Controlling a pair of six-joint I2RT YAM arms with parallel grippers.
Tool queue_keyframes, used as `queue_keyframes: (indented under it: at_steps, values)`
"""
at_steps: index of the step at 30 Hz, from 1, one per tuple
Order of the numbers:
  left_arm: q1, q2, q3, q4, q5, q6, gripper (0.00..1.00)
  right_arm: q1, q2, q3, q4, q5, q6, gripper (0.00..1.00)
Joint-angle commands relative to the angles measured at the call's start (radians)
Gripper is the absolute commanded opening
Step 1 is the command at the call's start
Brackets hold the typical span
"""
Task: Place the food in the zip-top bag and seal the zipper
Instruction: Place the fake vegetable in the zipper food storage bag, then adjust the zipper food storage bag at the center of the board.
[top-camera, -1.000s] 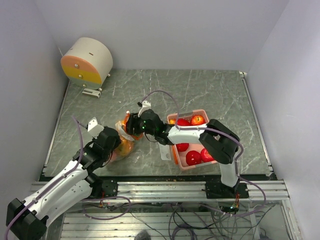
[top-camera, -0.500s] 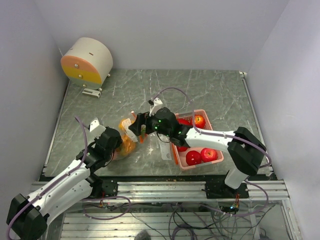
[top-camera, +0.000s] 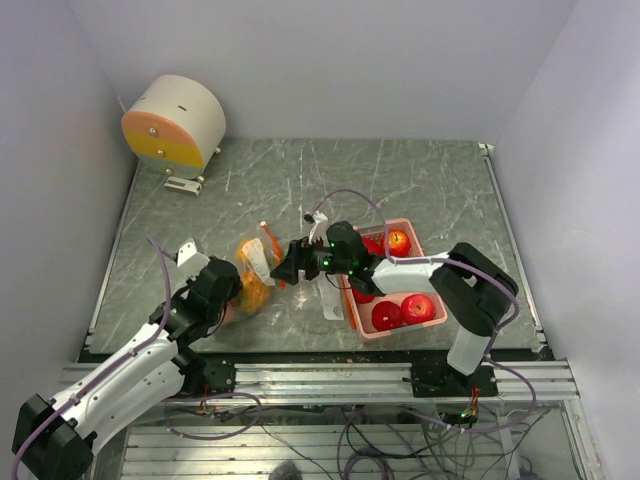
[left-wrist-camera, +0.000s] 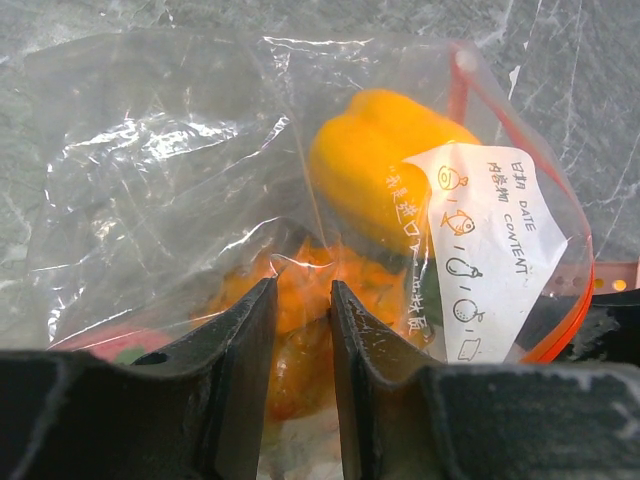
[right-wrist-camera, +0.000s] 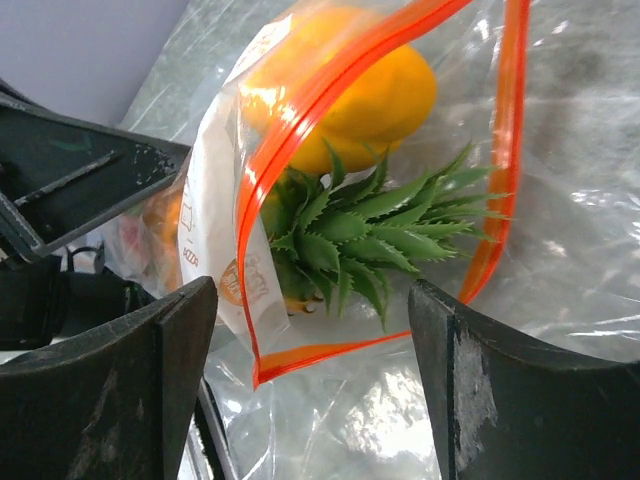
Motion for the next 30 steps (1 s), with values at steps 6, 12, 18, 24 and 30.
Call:
queue_keyframes:
  at_steps: [6,12,18,24,30]
  values:
    - [-0.002,-0.015,-0.019,-0.068,-0.002,0.023,0.39,0.0,0.05,0.049,0.157,-0.153,0.037,0.52]
    - [-0.002,-0.021,-0.007,-0.068,0.004,0.034,0.38,0.0,0.019,0.03,0.147,-0.195,0.066,0.02]
    - [-0.002,-0.052,0.151,-0.169,0.014,0.069,0.58,0.003,-0.144,0.069,-0.024,-0.128,0.043,0.0]
    - [-0.002,-0.104,0.421,-0.322,-0.005,0.169,0.93,0.022,-0.259,0.199,-0.188,-0.12,0.007,0.0]
    - [-0.002,-0.189,0.541,-0.319,0.014,0.291,1.0,0.039,-0.295,0.355,-0.381,-0.038,-0.08,0.0]
